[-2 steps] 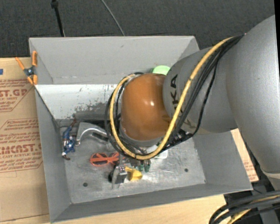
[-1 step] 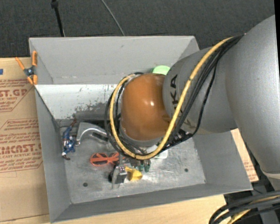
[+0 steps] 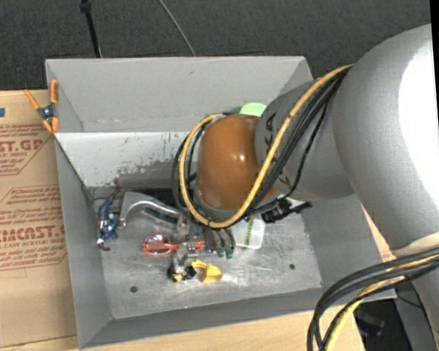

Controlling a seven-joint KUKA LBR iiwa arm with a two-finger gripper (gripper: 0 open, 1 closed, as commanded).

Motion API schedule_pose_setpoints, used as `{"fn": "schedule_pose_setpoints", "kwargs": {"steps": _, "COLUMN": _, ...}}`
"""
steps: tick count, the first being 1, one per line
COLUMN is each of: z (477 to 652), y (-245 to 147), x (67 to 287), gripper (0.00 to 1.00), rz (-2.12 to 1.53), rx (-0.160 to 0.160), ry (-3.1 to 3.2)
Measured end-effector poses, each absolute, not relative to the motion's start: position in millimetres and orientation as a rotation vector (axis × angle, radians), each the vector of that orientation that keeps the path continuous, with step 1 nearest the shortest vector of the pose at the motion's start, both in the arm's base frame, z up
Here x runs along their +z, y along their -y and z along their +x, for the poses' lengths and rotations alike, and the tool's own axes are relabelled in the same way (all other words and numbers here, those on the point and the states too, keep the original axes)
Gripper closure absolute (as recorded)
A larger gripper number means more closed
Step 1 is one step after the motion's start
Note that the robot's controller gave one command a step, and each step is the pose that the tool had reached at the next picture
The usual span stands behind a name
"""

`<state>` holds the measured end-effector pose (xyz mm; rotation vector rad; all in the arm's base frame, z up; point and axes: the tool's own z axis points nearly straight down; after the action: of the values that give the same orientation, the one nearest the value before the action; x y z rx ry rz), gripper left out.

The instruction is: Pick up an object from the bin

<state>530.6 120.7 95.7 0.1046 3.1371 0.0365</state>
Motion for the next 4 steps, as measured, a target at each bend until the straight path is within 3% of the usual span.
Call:
{"fn": "schedule_pose_setpoints", "kwargs": {"steps": 2, "z": 526.9, "y": -123, "x": 99, "gripper": 1.00, "rz": 0.105, "rx": 0.032, "ry": -3.128}}
{"fn": "schedule_pose_setpoints", "kwargs": {"steps": 3, "z": 529.3, "y": -119, "x": 95, "gripper": 0.00, "rz": 0.114, "rx": 0.029, "ry": -3.115}}
{"fn": "schedule_pose_setpoints", "kwargs": {"steps": 4, "z": 521.2, "y": -111, "x": 81, "gripper": 1.00, "rz": 0.117, "rx": 0.005, "ry": -3.133}}
